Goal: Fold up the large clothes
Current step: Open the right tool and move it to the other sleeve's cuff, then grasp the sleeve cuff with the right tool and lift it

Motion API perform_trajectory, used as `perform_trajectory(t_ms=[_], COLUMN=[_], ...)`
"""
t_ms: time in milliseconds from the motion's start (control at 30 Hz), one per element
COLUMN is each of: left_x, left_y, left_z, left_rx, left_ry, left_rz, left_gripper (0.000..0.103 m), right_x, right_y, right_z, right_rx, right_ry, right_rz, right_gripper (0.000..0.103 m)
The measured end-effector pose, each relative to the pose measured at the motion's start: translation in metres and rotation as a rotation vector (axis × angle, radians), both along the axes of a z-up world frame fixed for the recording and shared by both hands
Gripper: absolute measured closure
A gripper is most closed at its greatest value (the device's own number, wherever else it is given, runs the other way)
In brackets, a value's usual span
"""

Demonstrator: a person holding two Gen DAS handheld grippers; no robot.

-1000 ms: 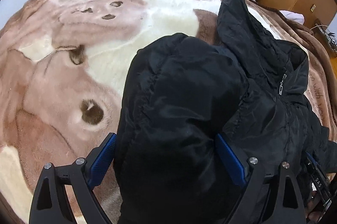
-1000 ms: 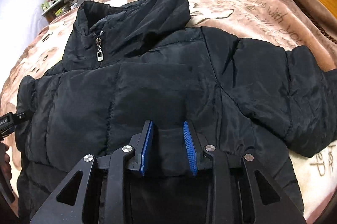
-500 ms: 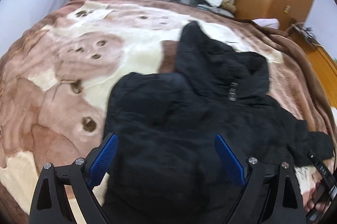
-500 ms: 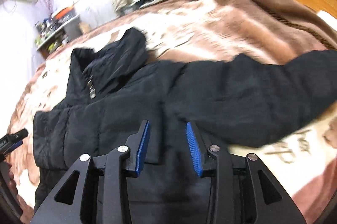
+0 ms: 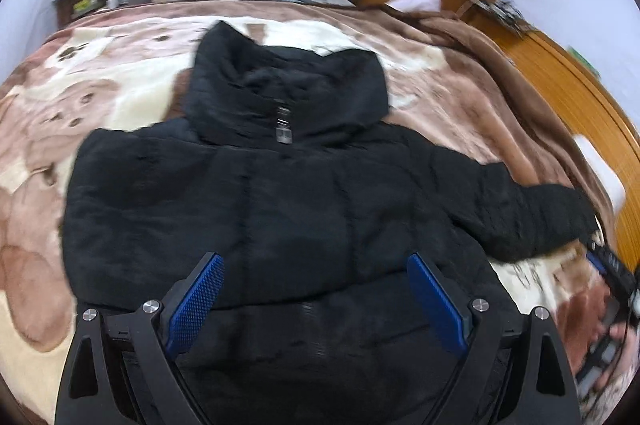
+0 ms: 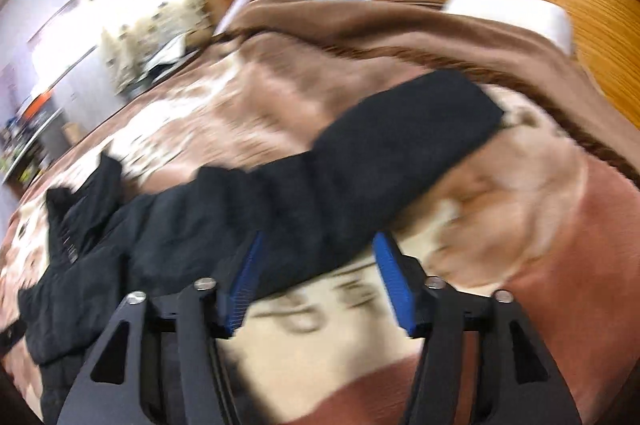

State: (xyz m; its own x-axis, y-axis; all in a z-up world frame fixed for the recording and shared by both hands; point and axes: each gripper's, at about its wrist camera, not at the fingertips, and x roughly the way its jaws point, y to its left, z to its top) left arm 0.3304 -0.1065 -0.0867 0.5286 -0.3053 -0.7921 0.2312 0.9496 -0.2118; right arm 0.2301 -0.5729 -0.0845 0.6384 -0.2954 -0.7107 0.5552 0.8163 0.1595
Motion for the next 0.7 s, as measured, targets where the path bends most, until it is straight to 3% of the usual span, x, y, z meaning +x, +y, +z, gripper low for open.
perform_trajectory(t_ms=[133, 300, 433, 700], left_x=[-0.003, 0.010, 0.017, 0.034], left_y=[-0.020, -0.031, -0.041, -0.048], left_z=[0.000, -0.018, -0.027, -0.039], left_rx=[0.026, 0.024, 0.080, 0.060], left_ry=[-0.023, 0.035, 0.022, 0.064], left_rz=[-0.035, -0.026, -0.048, -0.052], left_gripper=[0.010, 0.010, 0.010, 0.010], right_x=[-0.002, 0.013, 0.024, 0.036], right_y=[-0.034, -0.050, -0.058, -0.077], right_z=[-0.001, -0.012, -0.022, -0.031], right_rx=[0.001, -0.031, -0.061, -0.044], right_ry=[-0.008, 0.027, 0.047, 0.034], right_rz=[-0.069, -0.075, -0.095, -0.151], right_gripper=[0.039, 0.035, 0.035, 0.035])
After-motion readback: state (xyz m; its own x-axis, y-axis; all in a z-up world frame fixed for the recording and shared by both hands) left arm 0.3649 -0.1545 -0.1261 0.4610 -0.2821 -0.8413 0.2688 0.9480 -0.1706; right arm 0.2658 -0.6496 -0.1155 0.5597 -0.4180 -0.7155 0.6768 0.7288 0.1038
